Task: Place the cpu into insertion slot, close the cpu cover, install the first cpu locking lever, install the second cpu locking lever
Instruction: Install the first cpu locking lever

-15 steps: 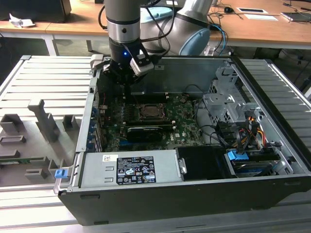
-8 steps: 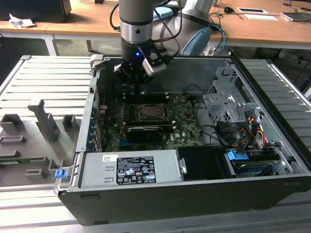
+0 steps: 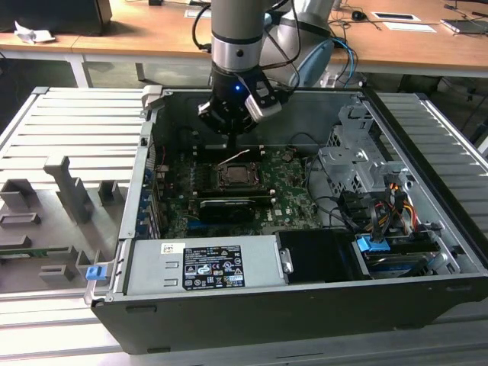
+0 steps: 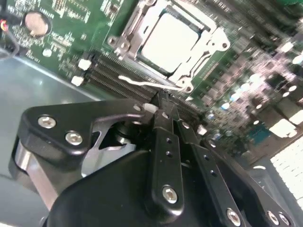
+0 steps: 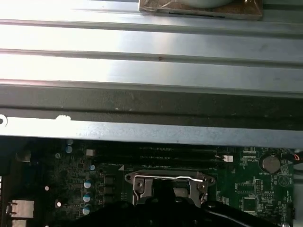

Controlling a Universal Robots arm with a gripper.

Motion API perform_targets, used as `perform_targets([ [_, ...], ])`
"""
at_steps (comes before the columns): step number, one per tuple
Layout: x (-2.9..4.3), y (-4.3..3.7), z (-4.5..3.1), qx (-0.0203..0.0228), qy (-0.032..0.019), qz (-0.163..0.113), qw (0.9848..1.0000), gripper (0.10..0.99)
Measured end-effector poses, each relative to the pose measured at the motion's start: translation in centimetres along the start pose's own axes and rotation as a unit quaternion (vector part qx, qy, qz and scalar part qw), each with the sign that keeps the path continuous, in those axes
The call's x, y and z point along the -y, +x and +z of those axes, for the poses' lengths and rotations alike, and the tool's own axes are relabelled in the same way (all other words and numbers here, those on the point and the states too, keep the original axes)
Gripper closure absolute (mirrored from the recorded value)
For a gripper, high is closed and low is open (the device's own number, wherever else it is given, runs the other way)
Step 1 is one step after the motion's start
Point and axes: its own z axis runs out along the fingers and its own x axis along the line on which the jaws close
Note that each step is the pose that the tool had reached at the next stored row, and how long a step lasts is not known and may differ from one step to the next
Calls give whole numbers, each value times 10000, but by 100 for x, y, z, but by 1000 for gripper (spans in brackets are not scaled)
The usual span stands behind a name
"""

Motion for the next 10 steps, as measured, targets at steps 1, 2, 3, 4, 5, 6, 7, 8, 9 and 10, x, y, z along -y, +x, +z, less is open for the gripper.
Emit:
perform_targets([
  [1, 0, -1, 5, 4, -89, 2, 10000, 980],
  [2, 1, -5, 23, 6, -96, 2, 10000, 980],
  [3, 3, -8, 34, 7, -96, 1, 10000, 980],
  [4, 5, -10, 57, 13, -95, 1, 10000, 980],
  [5, 6, -11, 75, 17, -95, 1, 10000, 980],
  [6, 7, -11, 80, 17, -95, 1, 10000, 980],
  [7, 7, -12, 84, 18, -95, 0, 10000, 980],
  [8, 8, -12, 89, 19, -95, 0, 10000, 980],
  [9, 8, -12, 92, 19, -95, 0, 10000, 980],
  [10, 8, -11, 96, 19, -94, 0, 10000, 980],
])
